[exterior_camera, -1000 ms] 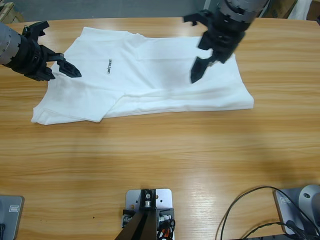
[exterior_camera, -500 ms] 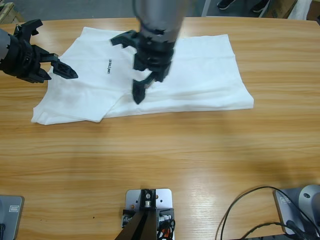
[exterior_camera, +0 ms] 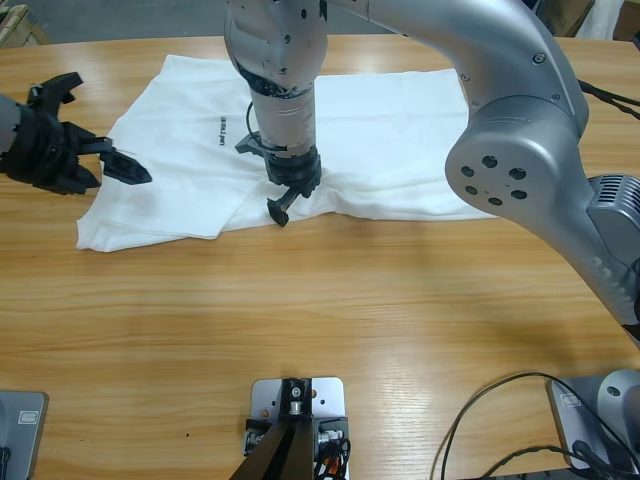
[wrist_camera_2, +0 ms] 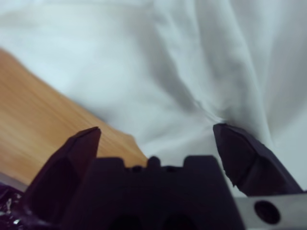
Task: Fold clothes
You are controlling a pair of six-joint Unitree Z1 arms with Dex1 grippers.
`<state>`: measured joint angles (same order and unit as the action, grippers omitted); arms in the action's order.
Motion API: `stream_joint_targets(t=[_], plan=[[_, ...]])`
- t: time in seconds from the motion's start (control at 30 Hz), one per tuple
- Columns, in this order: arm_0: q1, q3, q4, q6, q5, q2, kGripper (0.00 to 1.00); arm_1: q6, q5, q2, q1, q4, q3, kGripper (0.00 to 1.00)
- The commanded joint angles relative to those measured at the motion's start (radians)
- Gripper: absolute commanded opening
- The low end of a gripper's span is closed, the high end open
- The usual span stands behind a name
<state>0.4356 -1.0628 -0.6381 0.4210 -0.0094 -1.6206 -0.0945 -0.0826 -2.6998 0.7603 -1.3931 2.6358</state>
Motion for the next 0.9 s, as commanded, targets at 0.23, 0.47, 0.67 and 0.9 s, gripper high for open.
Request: stream_joint_targets(t=[0.23, 0.47, 0.67, 0.9], plan=[[-0.013, 0.100, 0.057, 0.026, 0.016, 0.067, 0.784, -0.071, -0.050, 0.159, 0.012, -0.221, 0.184, 0.959], [-0.172, 0.168, 0.095, 0.119, -0.178, 0.116, 0.780, -0.175, 0.026, 0.353, -0.083, -0.219, 0.015, 0.959], [-0.239, 0.276, 0.197, 0.223, -0.304, 0.154, 0.738, -0.181, -0.010, 0.444, -0.185, -0.216, -0.086, 0.959], [-0.280, 0.374, 0.160, 0.297, -0.304, 0.228, 0.688, -0.164, -0.011, 0.484, -0.210, -0.213, -0.191, 0.959]])
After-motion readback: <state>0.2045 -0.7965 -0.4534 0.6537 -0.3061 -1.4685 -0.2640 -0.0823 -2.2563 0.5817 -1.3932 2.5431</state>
